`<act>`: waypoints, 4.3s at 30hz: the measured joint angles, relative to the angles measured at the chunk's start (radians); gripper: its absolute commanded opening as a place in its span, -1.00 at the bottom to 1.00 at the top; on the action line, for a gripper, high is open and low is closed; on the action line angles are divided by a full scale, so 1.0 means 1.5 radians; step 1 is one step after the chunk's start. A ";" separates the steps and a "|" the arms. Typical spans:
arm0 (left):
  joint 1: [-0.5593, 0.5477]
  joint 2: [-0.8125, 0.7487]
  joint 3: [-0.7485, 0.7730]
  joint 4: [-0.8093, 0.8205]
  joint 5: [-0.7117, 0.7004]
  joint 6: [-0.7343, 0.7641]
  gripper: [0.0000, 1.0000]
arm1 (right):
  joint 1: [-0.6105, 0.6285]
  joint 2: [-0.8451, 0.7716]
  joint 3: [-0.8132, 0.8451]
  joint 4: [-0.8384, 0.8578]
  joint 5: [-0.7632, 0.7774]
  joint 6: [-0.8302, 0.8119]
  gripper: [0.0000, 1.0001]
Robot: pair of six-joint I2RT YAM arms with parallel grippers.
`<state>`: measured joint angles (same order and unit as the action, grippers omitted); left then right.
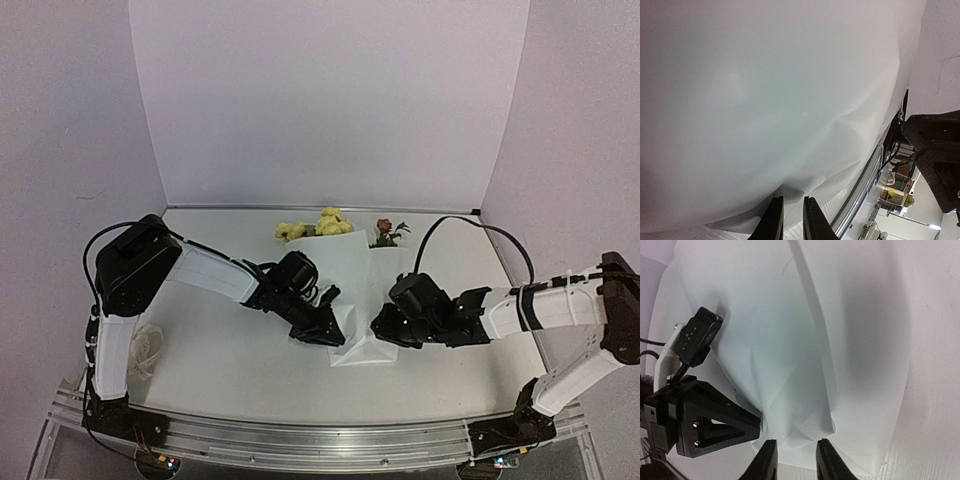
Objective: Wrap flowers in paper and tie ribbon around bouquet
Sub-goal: Fold the wrapping paper along the fold line into a two-thirds folded shape, then adjust the 2/3-folded wrapping paper with the folded bouquet.
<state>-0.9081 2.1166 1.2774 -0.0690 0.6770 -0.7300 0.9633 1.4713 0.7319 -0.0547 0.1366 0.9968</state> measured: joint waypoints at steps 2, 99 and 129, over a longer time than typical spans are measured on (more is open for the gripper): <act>0.000 0.000 0.000 -0.001 0.000 0.000 -0.67 | -0.004 0.004 -0.002 0.000 -0.003 -0.001 -0.24; 0.310 0.012 0.072 0.108 -0.149 -0.210 0.23 | -0.002 0.111 -0.009 0.018 -0.035 -0.098 -1.00; 0.273 0.155 0.288 -0.064 -0.097 -0.236 -0.91 | 0.006 0.119 0.009 0.001 -0.034 -0.118 -1.00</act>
<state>-0.4983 2.3486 1.7089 -0.1655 0.5310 -1.0843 0.9722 1.6505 0.7457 -0.0530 0.0851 0.8192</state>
